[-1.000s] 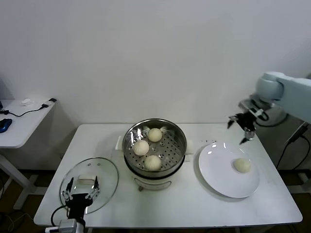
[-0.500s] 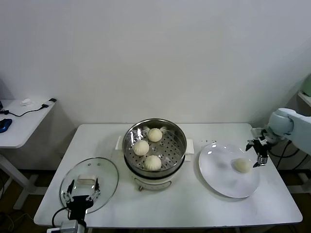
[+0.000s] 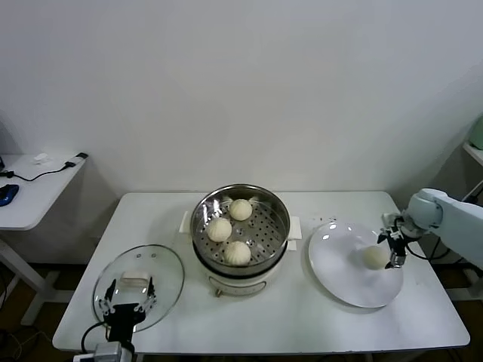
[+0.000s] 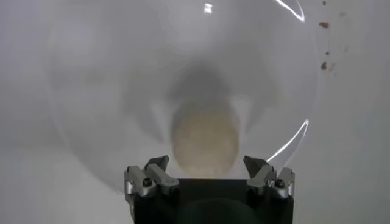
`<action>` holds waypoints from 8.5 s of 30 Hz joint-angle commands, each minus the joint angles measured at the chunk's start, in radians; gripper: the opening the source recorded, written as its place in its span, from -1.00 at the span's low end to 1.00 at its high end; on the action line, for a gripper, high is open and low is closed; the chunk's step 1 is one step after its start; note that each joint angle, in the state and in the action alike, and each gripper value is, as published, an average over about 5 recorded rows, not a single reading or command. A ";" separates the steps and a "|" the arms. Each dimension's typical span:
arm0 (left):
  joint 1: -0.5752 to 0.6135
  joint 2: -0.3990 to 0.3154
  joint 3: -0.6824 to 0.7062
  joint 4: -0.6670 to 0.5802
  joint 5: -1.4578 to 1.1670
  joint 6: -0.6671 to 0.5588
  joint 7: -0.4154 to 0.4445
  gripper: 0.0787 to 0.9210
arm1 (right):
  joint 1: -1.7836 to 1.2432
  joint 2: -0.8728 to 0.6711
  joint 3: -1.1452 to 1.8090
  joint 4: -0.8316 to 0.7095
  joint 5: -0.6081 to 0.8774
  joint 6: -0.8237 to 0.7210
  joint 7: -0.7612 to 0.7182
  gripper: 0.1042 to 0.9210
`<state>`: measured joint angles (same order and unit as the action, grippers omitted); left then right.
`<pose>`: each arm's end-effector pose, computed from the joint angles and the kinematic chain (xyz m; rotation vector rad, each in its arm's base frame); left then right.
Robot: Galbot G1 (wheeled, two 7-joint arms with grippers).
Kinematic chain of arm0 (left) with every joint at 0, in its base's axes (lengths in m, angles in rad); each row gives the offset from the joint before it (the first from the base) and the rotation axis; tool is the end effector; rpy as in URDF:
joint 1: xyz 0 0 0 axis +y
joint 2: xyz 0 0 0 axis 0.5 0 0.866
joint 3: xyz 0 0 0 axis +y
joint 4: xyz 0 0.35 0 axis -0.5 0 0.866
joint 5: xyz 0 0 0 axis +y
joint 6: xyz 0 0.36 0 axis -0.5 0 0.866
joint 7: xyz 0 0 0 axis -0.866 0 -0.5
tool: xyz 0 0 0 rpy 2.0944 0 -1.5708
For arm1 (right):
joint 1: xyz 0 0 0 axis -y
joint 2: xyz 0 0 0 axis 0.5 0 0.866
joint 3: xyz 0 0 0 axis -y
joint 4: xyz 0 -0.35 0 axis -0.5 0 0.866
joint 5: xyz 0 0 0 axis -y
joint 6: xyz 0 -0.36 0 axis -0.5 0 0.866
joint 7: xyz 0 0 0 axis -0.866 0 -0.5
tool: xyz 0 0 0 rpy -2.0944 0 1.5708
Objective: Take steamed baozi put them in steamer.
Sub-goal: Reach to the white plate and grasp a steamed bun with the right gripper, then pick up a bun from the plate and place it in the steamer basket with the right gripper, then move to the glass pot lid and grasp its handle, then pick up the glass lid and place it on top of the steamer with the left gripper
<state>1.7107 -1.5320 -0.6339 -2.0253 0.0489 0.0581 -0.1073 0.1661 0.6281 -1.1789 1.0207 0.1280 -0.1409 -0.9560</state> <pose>0.1360 0.0430 -0.3480 0.2584 -2.8632 -0.2207 0.5128 -0.2567 -0.2346 1.0840 -1.3553 1.2434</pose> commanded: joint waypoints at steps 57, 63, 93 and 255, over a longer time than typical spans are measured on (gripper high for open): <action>0.026 0.005 0.027 -0.038 -0.001 -0.004 -0.010 0.77 | 0.564 0.421 -0.498 0.521 0.795 -0.427 0.407 0.14; 0.027 0.008 0.023 -0.035 -0.002 -0.004 -0.011 0.77 | 0.496 0.447 -0.462 0.449 0.731 -0.427 0.422 0.14; 0.028 0.021 0.001 -0.071 -0.074 0.041 -0.024 0.77 | 0.382 0.195 0.089 0.316 0.876 -0.180 0.555 0.76; -0.625 -0.069 0.749 0.155 1.645 0.611 0.379 -0.87 | -1.887 0.626 1.793 0.680 0.195 0.508 0.953 0.76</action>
<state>1.1291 -1.4743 0.0389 -1.9700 1.5954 0.6363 0.2346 -1.7222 1.2553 0.6170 1.7097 0.3222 0.3573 -0.0031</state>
